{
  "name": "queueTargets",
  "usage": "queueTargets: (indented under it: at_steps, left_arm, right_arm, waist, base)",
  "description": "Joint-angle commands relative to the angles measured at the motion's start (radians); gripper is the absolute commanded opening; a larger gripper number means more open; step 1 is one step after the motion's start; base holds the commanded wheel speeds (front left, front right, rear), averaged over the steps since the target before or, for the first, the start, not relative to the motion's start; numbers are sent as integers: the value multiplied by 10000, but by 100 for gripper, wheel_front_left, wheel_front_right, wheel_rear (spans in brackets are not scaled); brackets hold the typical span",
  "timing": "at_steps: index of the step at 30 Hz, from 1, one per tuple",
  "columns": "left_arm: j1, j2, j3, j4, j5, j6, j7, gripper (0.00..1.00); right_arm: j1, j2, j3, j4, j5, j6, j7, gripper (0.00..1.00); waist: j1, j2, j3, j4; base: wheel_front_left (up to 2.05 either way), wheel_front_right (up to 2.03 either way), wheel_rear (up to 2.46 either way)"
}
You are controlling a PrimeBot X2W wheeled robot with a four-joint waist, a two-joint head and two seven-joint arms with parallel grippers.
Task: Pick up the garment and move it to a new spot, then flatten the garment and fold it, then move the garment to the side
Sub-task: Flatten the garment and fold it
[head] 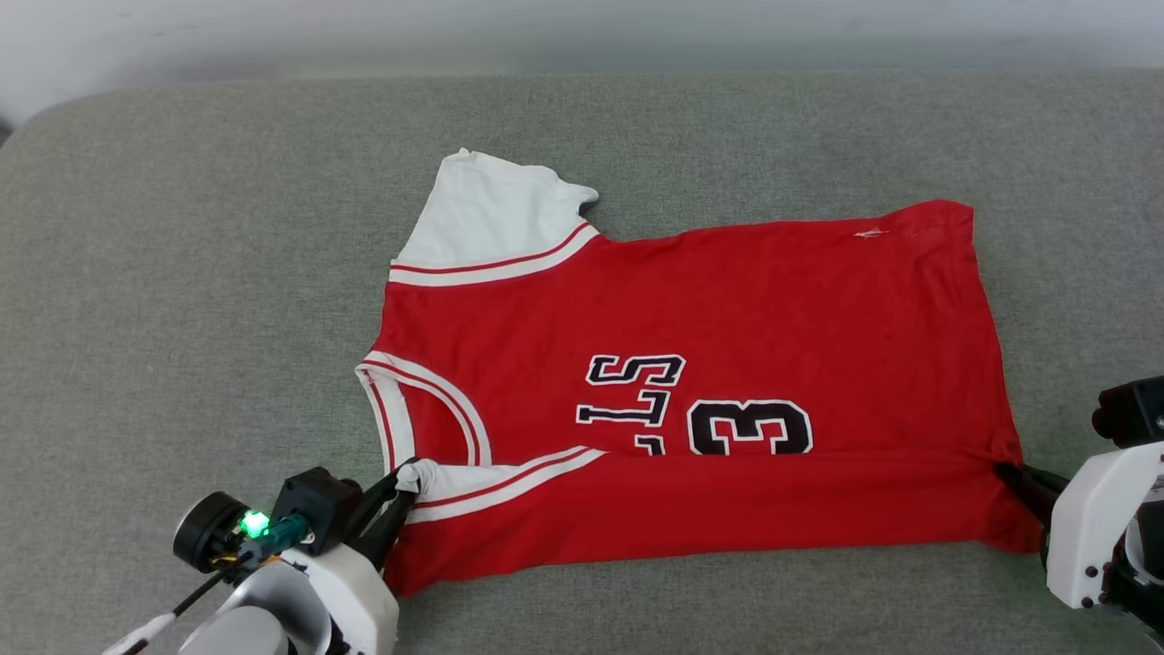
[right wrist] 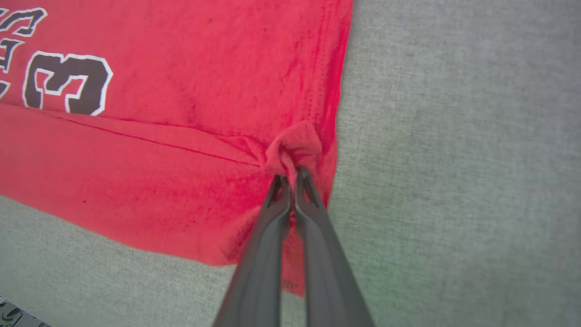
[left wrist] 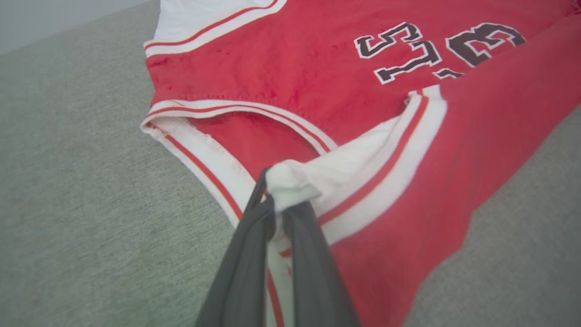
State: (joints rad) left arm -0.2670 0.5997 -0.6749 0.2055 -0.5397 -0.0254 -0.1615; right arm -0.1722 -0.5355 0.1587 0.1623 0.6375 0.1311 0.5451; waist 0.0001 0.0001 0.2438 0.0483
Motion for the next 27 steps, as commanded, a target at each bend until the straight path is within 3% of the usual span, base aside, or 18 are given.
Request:
queueTargets:
  at_steps: [1,2,3,4,10,16,27]
  left_arm:
    - [-176,-157,-24,306,-68,-43,24,0]
    - [-233,-240,-35,508,-111,-54,64,20]
    - [-283,-307,-31,708,-124,5,87,76]
    - [-310,-391,-40,888,-193,29,135,100]
    - [-183,-781,208,1574,-483,388,-119,100]
    - [375,-940,927,1554,-1252,1256,-24,100]
    - [2209,-391,1453,-815,-2335,2891,1684,100]
  right_arm:
    - [-185,-66,61,138,-84,-7,-90,0]
    - [-207,-61,98,234,-112,-7,-117,0]
    - [-240,-5,89,323,-110,-7,-181,31]
    - [-272,56,117,390,-101,-7,-195,100]
    - [-199,115,305,374,-324,-6,-424,100]
    - [275,299,10,17,-760,-7,-412,100]
    - [1683,1545,-1671,-1216,-1903,-6,722,100]
  waist:
    - [-1,-1,-11,16]
    - [-1,-1,-34,25]
    - [-1,-1,-70,30]
    - [-1,-1,-121,32]
    - [-1,-1,-615,28]
    - [-1,-1,-1235,32]
    - [-1,-1,-1750,-15]
  base:
    - [0,0,0]
    - [0,0,0]
    - [0,0,0]
    - [0,0,0]
    - [0,0,0]
    - [0,0,0]
    - [0,0,0]
